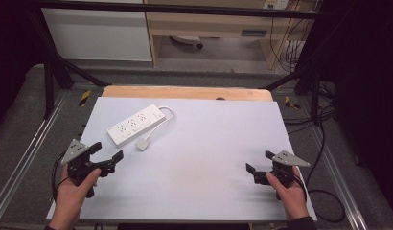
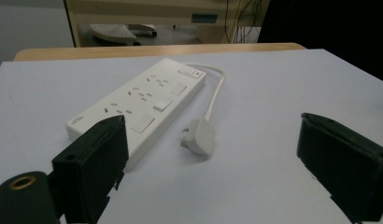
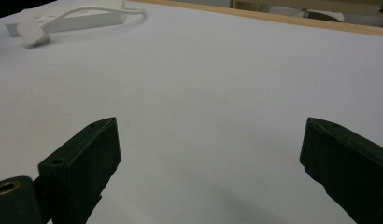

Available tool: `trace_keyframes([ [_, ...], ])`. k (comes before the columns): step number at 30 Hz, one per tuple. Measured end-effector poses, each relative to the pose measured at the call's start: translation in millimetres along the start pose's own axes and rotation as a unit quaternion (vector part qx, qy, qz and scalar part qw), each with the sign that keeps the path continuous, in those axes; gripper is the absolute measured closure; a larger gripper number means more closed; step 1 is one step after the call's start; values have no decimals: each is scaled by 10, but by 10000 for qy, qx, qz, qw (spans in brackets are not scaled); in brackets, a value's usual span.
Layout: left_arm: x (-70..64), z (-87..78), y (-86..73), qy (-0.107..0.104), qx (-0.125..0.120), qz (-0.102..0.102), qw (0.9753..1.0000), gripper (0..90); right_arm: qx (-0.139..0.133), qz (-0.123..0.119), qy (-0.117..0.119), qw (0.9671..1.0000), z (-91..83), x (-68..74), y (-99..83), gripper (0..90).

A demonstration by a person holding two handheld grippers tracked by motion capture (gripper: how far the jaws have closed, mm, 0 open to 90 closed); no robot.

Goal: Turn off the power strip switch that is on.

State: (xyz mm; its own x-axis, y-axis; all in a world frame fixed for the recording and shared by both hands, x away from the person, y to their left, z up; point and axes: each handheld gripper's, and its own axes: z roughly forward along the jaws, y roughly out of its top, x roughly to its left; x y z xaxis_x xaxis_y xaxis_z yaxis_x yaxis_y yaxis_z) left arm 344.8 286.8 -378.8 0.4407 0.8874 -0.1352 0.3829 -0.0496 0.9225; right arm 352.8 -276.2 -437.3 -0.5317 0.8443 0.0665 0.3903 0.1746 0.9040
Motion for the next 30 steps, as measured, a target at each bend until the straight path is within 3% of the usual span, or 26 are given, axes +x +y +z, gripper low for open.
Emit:
trace_keyframes([
  [8,-85,215,224,-237,8,-9,9997,64,-5,31,32,10000,1,3,0,55],
  [22,-150,492,484,-251,-29,87,9996,64,-17,78,49,10000,-4,5,-1,53],
  [30,-81,598,553,-181,-26,66,9998,63,-47,59,-1,10000,-16,-6,-3,52],
])
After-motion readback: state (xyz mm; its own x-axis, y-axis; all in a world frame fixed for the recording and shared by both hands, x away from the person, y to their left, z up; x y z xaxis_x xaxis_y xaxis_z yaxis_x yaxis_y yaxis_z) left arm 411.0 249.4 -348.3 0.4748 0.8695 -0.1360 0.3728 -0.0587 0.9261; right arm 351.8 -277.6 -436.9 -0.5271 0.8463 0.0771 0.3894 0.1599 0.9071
